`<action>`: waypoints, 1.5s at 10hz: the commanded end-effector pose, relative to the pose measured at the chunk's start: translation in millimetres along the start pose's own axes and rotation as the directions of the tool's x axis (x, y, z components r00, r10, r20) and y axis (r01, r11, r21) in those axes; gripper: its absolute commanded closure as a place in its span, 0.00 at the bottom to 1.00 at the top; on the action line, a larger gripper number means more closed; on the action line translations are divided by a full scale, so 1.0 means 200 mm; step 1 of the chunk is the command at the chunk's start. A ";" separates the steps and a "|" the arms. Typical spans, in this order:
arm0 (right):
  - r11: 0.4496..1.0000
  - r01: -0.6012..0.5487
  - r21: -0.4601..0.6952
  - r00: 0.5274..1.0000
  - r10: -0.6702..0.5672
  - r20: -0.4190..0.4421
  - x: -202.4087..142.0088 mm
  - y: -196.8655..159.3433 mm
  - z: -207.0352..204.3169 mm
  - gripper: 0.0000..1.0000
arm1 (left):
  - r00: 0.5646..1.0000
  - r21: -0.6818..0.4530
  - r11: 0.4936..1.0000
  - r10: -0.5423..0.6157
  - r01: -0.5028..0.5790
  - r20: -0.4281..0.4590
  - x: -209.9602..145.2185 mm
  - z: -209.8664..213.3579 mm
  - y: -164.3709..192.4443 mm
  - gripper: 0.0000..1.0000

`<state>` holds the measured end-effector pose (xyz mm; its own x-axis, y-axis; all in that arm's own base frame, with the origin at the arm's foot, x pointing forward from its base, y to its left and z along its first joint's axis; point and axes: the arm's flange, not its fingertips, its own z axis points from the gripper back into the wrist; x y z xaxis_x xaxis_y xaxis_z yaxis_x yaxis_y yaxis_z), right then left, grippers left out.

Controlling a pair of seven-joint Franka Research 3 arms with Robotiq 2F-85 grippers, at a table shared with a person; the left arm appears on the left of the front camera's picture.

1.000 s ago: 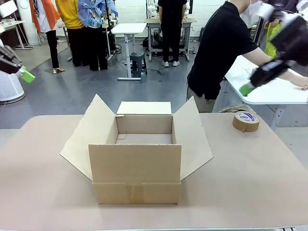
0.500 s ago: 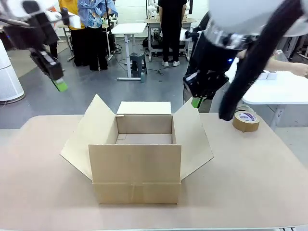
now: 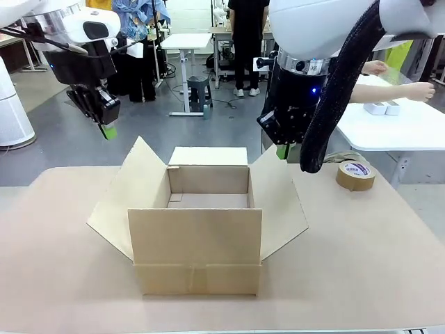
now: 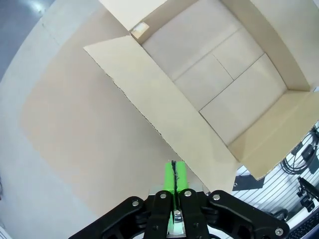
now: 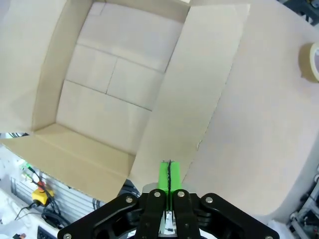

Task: Wrap the clocks to prevent damage.
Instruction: Open the side flaps of the Package Box.

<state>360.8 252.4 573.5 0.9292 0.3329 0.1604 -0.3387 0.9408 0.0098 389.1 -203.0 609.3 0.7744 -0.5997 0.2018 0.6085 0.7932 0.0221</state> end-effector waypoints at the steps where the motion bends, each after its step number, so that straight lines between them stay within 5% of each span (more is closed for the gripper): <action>1: 1.000 -0.009 0.005 1.000 0.009 0.009 -0.02 0.00 0.00 1.00 | 1.000 -0.003 1.000 -0.023 0.023 0.002 -0.04 0.03 -0.01 1.00; 4: 1.000 -0.007 0.001 1.000 0.007 0.003 -0.01 0.01 0.01 0.99 | 1.000 -0.004 1.000 -0.006 0.006 0.006 -0.01 0.02 -0.01 1.00; 6: 0.995 0.083 -0.050 0.996 -0.081 0.027 0.00 0.09 -0.09 0.99 | 0.975 0.069 0.977 0.205 -0.200 -0.085 0.00 -0.03 -0.16 1.00; 10: 0.970 0.216 -0.110 0.972 -0.202 0.122 0.02 0.21 -0.30 0.99 | 0.936 0.206 0.924 0.344 -0.323 -0.078 0.04 -0.18 -0.44 1.00; 15: 0.959 0.256 -0.119 0.958 -0.235 0.161 0.05 0.15 -0.43 0.99 | 0.926 0.125 0.928 0.364 -0.350 -0.105 0.15 -0.41 -0.31 1.00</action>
<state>367.4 290.2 498.4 0.9504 0.1172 0.2881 -0.1062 0.9929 -0.0536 380.1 -278.5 536.7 0.9604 -0.2634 0.0909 0.2544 0.9620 0.0995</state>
